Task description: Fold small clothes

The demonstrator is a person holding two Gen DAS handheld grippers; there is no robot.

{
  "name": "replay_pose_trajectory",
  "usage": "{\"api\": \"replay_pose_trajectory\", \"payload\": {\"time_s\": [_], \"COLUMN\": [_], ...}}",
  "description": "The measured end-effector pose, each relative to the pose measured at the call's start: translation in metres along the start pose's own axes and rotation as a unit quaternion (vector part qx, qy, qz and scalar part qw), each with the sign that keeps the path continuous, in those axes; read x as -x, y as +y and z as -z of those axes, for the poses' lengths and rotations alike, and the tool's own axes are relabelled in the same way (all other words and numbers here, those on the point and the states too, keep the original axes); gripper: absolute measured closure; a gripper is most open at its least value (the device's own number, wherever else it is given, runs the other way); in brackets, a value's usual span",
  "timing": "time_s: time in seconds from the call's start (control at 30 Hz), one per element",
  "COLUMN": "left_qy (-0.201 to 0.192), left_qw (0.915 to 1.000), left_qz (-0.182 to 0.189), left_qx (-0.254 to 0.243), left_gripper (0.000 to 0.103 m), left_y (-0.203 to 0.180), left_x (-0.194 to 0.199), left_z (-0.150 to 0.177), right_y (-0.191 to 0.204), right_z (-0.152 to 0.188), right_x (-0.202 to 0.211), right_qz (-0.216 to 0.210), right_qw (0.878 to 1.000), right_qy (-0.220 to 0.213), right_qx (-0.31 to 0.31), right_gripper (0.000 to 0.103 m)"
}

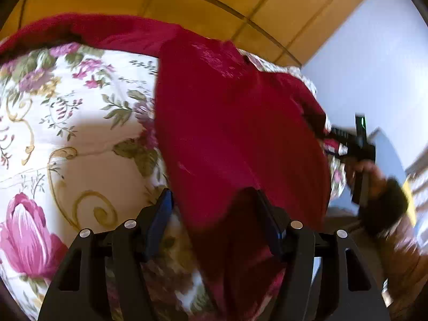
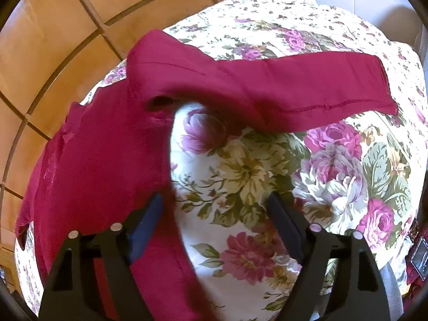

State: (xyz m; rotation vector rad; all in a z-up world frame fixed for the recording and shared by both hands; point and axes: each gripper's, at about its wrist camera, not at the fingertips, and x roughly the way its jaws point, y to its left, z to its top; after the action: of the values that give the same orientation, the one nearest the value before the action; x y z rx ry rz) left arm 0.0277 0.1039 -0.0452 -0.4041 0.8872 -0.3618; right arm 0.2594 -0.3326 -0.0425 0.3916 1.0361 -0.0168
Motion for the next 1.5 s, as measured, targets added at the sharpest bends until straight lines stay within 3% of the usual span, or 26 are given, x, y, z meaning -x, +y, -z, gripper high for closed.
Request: {"api": "replay_pose_trajectory", "payload": {"time_s": [0.1, 0.13, 0.17, 0.2, 0.23, 0.3, 0.37, 0.53, 0.67, 0.73, 0.77, 0.8, 0.83, 0.87, 0.97, 1.03, 1.13, 1.27, 1.5], "left_qy": [0.002, 0.002, 0.008, 0.015, 0.017, 0.019, 0.007, -0.027, -0.001, 0.013, 0.012, 0.008, 0.001, -0.019, -0.075, -0.1, -0.141, -0.194, -0.273], "left_qw": [0.9998, 0.9993, 0.999, 0.9992, 0.9996, 0.9997, 0.9997, 0.9979, 0.9992, 0.9993, 0.9994, 0.9997, 0.9999, 0.9997, 0.9943, 0.9867, 0.9645, 0.9198, 0.8608], "left_qz": [0.016, 0.028, 0.033, 0.028, 0.017, 0.014, 0.004, -0.005, -0.003, -0.011, -0.016, -0.015, -0.01, -0.007, -0.024, -0.047, -0.081, -0.086, -0.064], "left_qx": [0.013, 0.025, 0.03, 0.024, 0.015, -0.003, -0.021, -0.059, -0.041, -0.035, -0.027, -0.017, -0.005, 0.014, 0.072, 0.119, 0.208, 0.33, 0.425], "left_gripper": [0.042, 0.047, 0.062, 0.071, 0.074, 0.092, 0.095, 0.096, 0.096, 0.093, 0.081, 0.062, 0.05, 0.031, 0.027, 0.026, 0.026, 0.022, 0.011], "left_y": [0.0, 0.003, 0.003, 0.005, 0.003, -0.007, -0.016, -0.022, -0.011, -0.006, -0.001, 0.003, 0.007, 0.016, 0.047, 0.073, 0.124, 0.187, 0.246], "left_x": [0.003, 0.004, 0.003, -0.002, -0.005, -0.006, 0.002, 0.05, 0.05, 0.04, 0.04, 0.041, 0.043, 0.051, 0.066, 0.07, 0.073, 0.077, 0.081], "left_z": [0.005, 0.007, 0.008, 0.004, 0.005, 0.008, 0.009, 0.013, 0.025, 0.028, 0.027, 0.025, 0.022, 0.016, -0.003, -0.015, -0.036, -0.065, -0.109], "right_y": [0.006, 0.006, 0.01, 0.018, 0.019, 0.029, 0.036, 0.034, 0.033, 0.035, 0.035, 0.038, 0.043, 0.047, 0.061, 0.071, 0.077, 0.079, 0.087], "right_z": [0.004, 0.007, 0.008, 0.009, 0.012, 0.015, 0.015, 0.014, 0.015, 0.018, 0.017, 0.017, 0.016, 0.015, 0.012, 0.014, 0.015, 0.015, 0.021], "right_x": [-0.001, 0.0, -0.002, -0.005, -0.006, -0.008, -0.007, 0.008, -0.003, -0.009, -0.007, -0.001, 0.006, 0.015, 0.033, 0.037, 0.025, -0.003, -0.031], "right_qz": [-0.011, -0.013, -0.015, -0.015, -0.015, -0.015, -0.024, -0.024, -0.008, 0.014, 0.023, 0.046, 0.065, 0.073, 0.065, 0.03, -0.01, -0.014, 0.014], "right_qw": [1.0, 1.0, 1.0, 0.999, 0.999, 0.997, 0.996, 0.997, 0.997, 0.997, 0.996, 0.994, 0.991, 0.987, 0.978, 0.974, 0.978, 0.982, 0.982], "right_qy": [-0.001, 0.0, 0.004, 0.008, 0.01, 0.01, 0.005, -0.015, 0.003, 0.008, 0.002, -0.015, -0.046, -0.075, -0.137, -0.164, -0.149, -0.122, -0.095], "right_qx": [0.006, 0.013, 0.021, 0.035, 0.044, 0.069, 0.082, 0.074, 0.071, 0.078, 0.083, 0.093, 0.108, 0.119, 0.146, 0.153, 0.146, 0.146, 0.163], "right_gripper": [0.032, 0.034, 0.038, 0.045, 0.049, 0.075, 0.096, 0.096, 0.095, 0.088, 0.076, 0.048, 0.037, 0.033, 0.032, 0.027, 0.025, 0.017, 0.011]}}
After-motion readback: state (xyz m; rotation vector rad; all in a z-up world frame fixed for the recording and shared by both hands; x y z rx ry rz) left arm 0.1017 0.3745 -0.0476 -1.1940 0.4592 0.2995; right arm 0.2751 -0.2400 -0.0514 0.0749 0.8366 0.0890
